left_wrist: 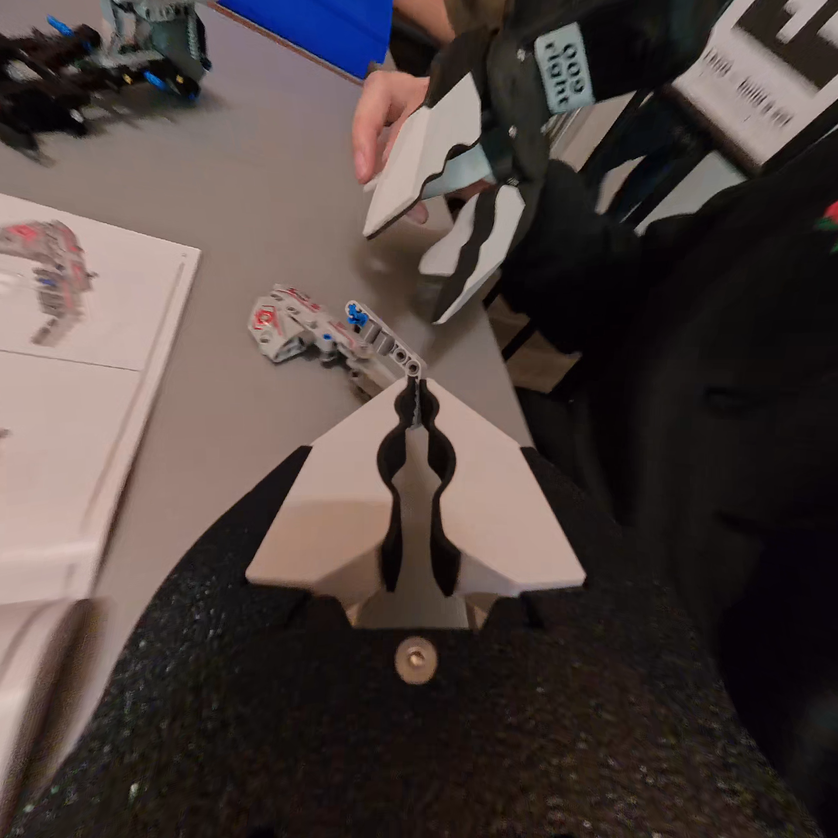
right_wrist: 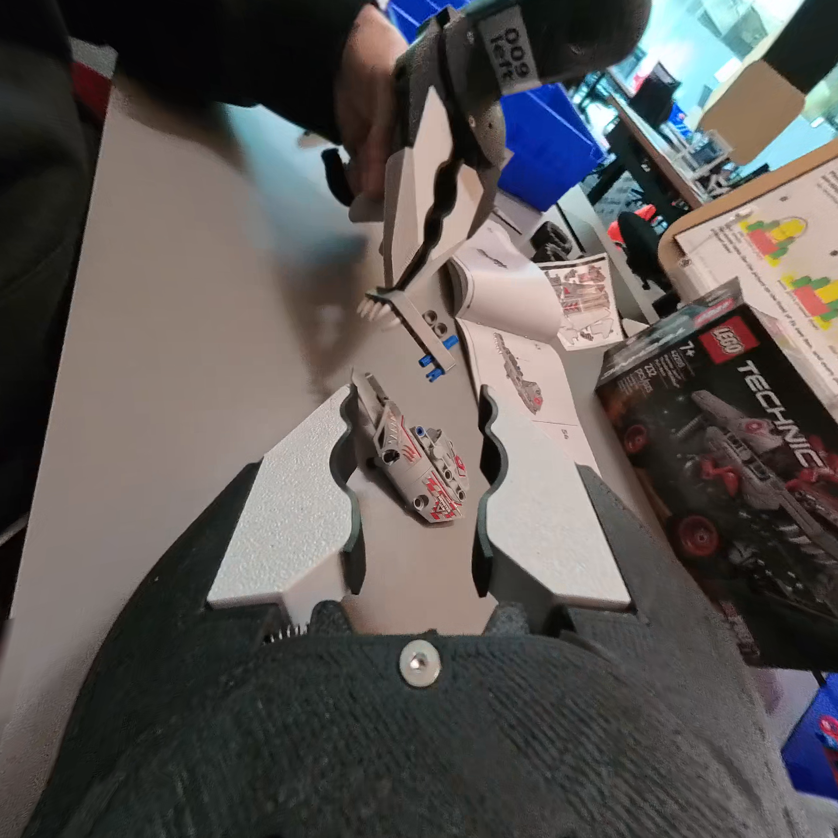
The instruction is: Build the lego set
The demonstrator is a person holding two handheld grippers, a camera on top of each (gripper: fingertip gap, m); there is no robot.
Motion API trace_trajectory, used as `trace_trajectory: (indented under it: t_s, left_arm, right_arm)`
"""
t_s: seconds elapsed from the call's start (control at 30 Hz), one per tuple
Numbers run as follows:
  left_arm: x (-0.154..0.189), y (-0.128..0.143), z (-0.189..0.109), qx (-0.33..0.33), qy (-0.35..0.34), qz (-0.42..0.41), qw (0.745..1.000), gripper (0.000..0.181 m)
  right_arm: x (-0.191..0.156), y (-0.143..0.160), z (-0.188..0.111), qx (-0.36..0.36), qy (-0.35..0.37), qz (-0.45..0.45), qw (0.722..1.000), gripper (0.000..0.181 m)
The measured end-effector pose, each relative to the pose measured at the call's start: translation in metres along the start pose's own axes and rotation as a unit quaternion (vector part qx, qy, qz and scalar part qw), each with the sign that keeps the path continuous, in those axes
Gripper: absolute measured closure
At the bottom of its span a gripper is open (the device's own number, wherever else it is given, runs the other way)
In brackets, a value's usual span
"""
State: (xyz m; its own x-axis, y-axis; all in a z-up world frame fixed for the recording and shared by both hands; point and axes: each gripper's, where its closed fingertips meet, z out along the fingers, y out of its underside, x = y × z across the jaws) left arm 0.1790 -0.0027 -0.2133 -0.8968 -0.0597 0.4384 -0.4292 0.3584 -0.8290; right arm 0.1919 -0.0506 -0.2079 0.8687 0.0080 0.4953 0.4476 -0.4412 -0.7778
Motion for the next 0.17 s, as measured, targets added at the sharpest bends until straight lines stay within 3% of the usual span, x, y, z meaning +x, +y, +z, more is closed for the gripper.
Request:
trace_trajectory:
  t_s: [0.03,0.17]
  left_arm:
    - [0.0040,0.0006,0.0009,0.008,0.015,-0.021,1.000,0.181]
    - [0.0052,0.0073,0.0045,0.020,0.041,-0.089,0.995,0.181]
  right_arm:
    - [-0.0025,0.0030,0.0023,-0.006,-0.013,-0.007,1.000,0.131]
    - [-0.0005,0.0101,0.0062,-0.017,-0.044,-0.020,0.999,0.143]
